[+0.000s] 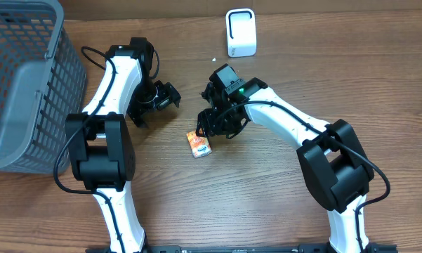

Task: Scan the item barcode
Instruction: 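Close the right gripper on the orange Kleenex pack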

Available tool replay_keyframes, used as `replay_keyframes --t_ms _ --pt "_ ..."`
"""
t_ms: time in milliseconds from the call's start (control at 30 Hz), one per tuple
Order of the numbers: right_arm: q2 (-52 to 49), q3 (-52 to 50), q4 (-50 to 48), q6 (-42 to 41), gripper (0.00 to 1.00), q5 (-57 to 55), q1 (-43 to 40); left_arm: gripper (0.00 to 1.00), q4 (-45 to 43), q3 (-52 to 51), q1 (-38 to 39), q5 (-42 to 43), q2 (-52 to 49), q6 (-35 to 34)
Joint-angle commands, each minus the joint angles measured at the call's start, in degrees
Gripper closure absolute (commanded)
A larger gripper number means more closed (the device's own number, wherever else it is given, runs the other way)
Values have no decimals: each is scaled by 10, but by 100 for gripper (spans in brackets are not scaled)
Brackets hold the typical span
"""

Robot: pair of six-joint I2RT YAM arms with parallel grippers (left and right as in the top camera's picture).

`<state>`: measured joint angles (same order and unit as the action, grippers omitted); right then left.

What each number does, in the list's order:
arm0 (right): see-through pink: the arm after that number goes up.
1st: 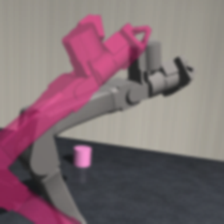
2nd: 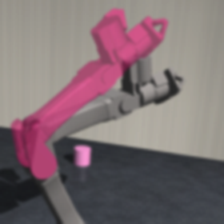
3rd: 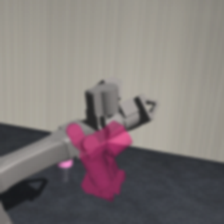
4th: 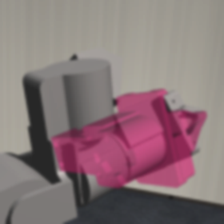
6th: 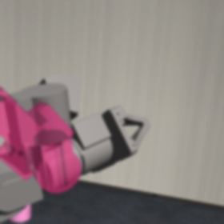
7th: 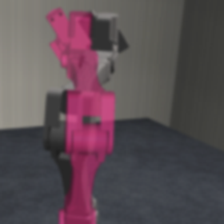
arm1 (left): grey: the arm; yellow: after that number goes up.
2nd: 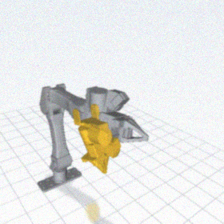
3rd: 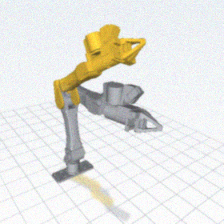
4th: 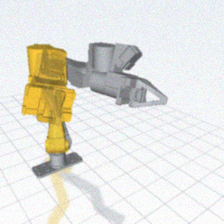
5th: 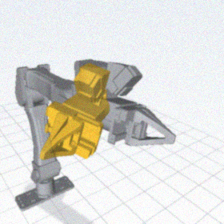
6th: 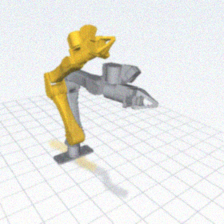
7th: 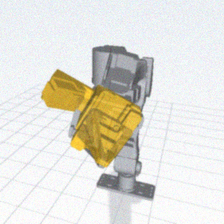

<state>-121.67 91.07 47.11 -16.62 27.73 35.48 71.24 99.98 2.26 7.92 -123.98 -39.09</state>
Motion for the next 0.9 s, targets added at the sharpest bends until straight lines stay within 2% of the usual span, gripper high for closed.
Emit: replay_keyframes --t_ms 0,133,233,467,867 --pt "19 -21 -32 0 41 -1 9 0 0 -6 7 5 -4 -12" --pt "19 -47 -54 -5 51 0 9 0 0 -6 7 5 -4 -12" --pt "19 -64 -63 -17 54 0 9 0 0 -6 7 5 -4 -12" --pt "19 -97 -98 -38 55 -17 9 0 0 -6 7 5 -4 -12" --pt "19 -104 -126 -47 62 9 22 0 0 -6 7 5 -4 -12"
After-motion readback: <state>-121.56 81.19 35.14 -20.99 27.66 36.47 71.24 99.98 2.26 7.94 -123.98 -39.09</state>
